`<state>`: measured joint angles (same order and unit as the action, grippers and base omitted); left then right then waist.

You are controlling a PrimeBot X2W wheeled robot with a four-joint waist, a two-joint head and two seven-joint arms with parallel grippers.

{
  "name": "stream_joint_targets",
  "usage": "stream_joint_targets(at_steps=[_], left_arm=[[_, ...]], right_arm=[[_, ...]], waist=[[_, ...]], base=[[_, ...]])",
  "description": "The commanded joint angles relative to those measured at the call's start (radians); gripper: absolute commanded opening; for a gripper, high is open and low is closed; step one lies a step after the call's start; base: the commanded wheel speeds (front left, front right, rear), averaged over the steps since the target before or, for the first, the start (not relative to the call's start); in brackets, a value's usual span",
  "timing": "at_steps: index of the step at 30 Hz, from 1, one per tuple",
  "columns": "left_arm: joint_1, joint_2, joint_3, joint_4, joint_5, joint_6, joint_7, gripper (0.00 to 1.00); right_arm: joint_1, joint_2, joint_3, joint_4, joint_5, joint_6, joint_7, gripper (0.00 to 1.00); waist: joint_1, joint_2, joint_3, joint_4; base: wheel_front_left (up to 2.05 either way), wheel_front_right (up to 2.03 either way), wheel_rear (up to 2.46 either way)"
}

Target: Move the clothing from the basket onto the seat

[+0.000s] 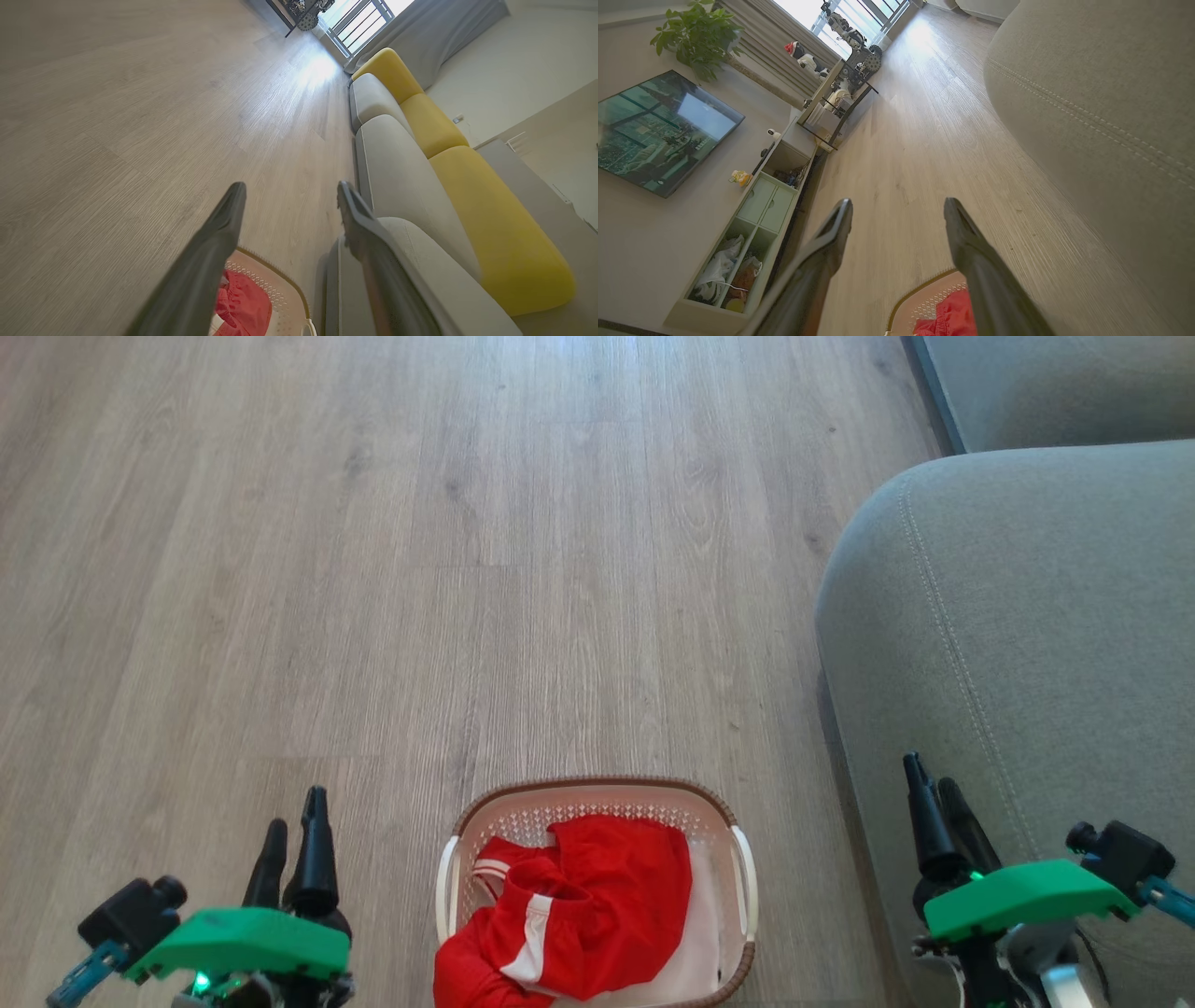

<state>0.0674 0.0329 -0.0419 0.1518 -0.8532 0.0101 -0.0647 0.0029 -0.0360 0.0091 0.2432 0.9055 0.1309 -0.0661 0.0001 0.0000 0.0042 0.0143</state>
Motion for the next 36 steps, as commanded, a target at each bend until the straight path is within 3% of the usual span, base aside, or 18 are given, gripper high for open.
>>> stream_joint_targets(at_steps=[1, 36], left_arm=[[-0.024, 0.013, 0.009, -0.049, 0.047, 0.008, -0.019, 1.0], [0.031, 0.015, -0.024, -0.12, 0.467, 0.076, -0.118, 1.0]], right_arm=[[-0.036, -0.009, 0.021, -0.043, -0.045, 0.0, -0.017, 1.0], [-0.036, -0.012, 0.094, -0.072, -0.458, 0.0, -0.116, 1.0]], waist=[[0.0, 0.0, 0.0, 0.001], [0.0, 0.0, -0.007, 0.0]], base=[[0.0, 0.0, 0.0], [0.0, 0.0, 0.0]])
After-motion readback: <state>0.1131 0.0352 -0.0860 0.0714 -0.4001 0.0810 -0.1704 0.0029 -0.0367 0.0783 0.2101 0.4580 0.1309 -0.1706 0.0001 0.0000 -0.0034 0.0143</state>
